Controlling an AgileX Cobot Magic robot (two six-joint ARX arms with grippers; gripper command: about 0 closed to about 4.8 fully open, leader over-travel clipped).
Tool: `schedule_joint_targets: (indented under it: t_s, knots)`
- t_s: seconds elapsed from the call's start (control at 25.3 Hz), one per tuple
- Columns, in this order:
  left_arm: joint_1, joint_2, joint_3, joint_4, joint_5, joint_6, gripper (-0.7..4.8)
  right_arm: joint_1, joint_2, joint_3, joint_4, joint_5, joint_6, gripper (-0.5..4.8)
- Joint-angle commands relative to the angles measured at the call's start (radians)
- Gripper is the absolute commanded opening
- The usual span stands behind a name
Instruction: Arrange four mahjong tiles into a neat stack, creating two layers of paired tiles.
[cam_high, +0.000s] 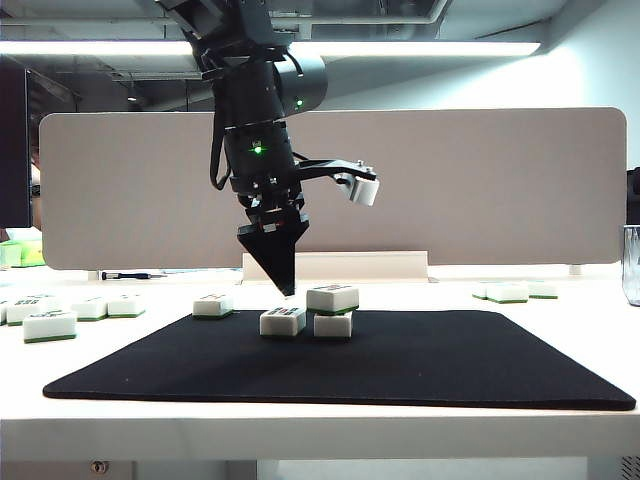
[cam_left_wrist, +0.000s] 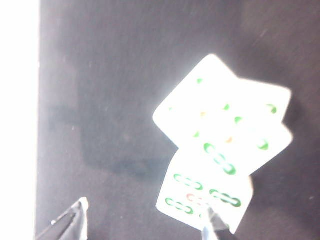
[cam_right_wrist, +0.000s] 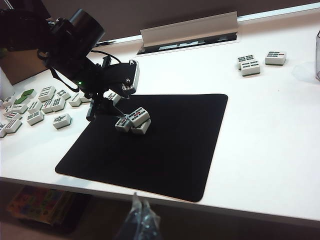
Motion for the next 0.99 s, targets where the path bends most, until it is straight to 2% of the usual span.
schedule_joint_targets:
  t_s: [0.04, 0.2, 0.4, 0.59, 0.75, 0.95, 0.99]
  knots:
    - [0.0, -0.009, 0.002, 0.001, 0.005, -0.003, 2.95, 0.001, -0.012, 0.002, 0.01, -0.001, -0.003, -0.01]
    - [0.013, -0.009, 0.002, 0.018, -0.019, -0.095, 2.73, 0.001, -0.012, 0.002, 0.01, -0.001, -0.003, -0.01]
    - [-0.003, -0.011, 0.002, 0.123, -0.036, -0.263, 2.73, 0.001, -0.012, 0.002, 0.01, -0.001, -0.003, -0.01]
    - [-0.024, -0.011, 0.002, 0.182, -0.039, -0.343, 2.73, 0.001, -0.012, 0.002, 0.01, -0.001, -0.003, -0.01]
    - [-0.024, -0.011, 0.002, 0.165, -0.072, -0.348, 2.73, 0.001, -0.012, 0.002, 0.01, -0.001, -0.003, -0.01]
    - [-0.001, -0.011, 0.002, 0.08, -0.219, -0.478, 2.73, 0.001, -0.012, 0.002, 0.009, -0.001, -0.003, -0.01]
    - [0.008, -0.011, 0.002, 0.059, -0.221, -0.51, 2.72, 0.001, -0.012, 0.003, 0.009, -0.001, -0.003, -0.01]
